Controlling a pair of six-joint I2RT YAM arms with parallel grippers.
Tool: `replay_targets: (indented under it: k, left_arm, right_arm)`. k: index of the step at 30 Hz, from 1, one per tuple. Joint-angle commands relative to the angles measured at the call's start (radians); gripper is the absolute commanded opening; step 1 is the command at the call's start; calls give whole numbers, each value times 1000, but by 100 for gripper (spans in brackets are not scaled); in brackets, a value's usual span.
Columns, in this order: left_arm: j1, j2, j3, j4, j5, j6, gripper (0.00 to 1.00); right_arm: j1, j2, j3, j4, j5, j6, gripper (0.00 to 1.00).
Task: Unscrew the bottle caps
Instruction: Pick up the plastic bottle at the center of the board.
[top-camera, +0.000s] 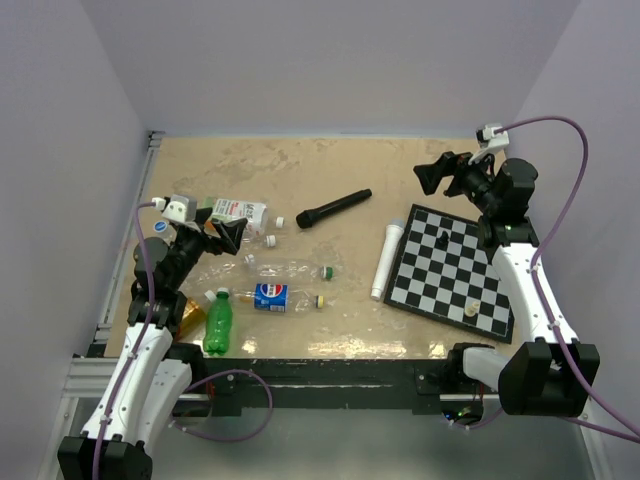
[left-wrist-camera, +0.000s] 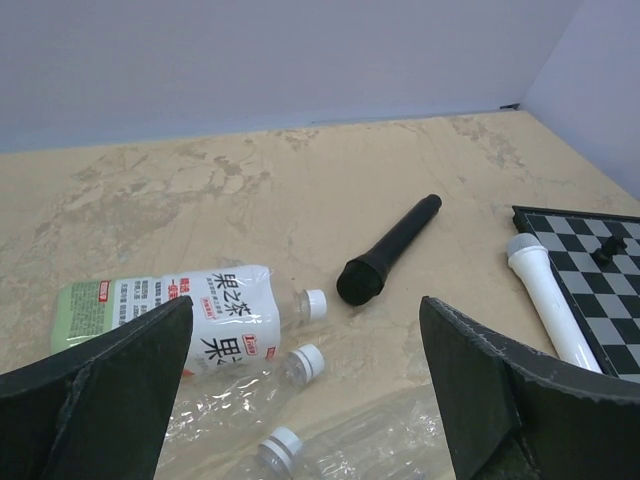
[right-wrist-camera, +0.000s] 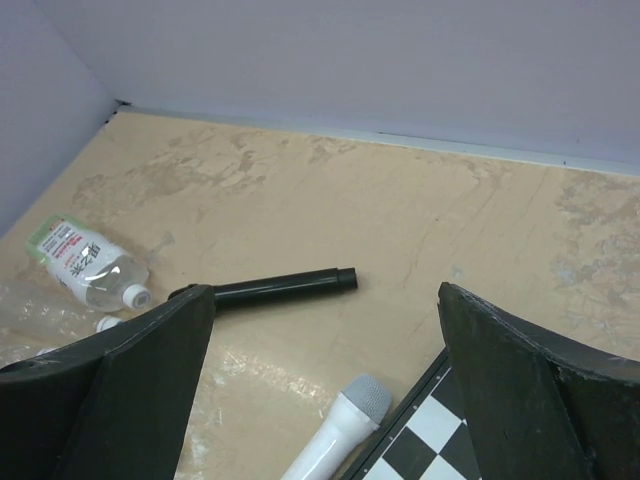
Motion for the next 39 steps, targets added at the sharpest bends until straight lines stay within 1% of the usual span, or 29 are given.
replay_targets:
  k: [1, 17, 20, 29, 31, 32, 35, 39]
  left_arm:
    - [5, -9, 10, 73, 42, -23, 100]
    - [5, -6, 11, 87, 79, -40, 100]
    - [2, -3, 13, 86, 84, -42, 100]
    - [-10, 17, 34, 58, 122, -49, 100]
    - [-16, 19, 39, 44, 124, -53, 100]
    - [-19, 20, 44, 37, 122, -54, 100]
    - [-22, 34, 71, -11, 122, -63, 100]
    - [-22, 68, 134, -114, 136, -65, 100]
  right_arm:
    - [-4, -7, 43, 43, 21, 29, 98]
    - [-4, -21, 28, 58, 0, 24, 98]
    - [-4, -44, 6, 76, -40, -4, 98]
    - [-4, -45, -55, 95, -295, -188, 98]
    - [-4, -47, -61, 92, -336, -203, 98]
    - [-4, -47, -61, 87, -347, -246, 98]
    - [-4, -45, -54, 63, -364, -287, 98]
    - [-4, -39, -52, 38, -404, -332, 98]
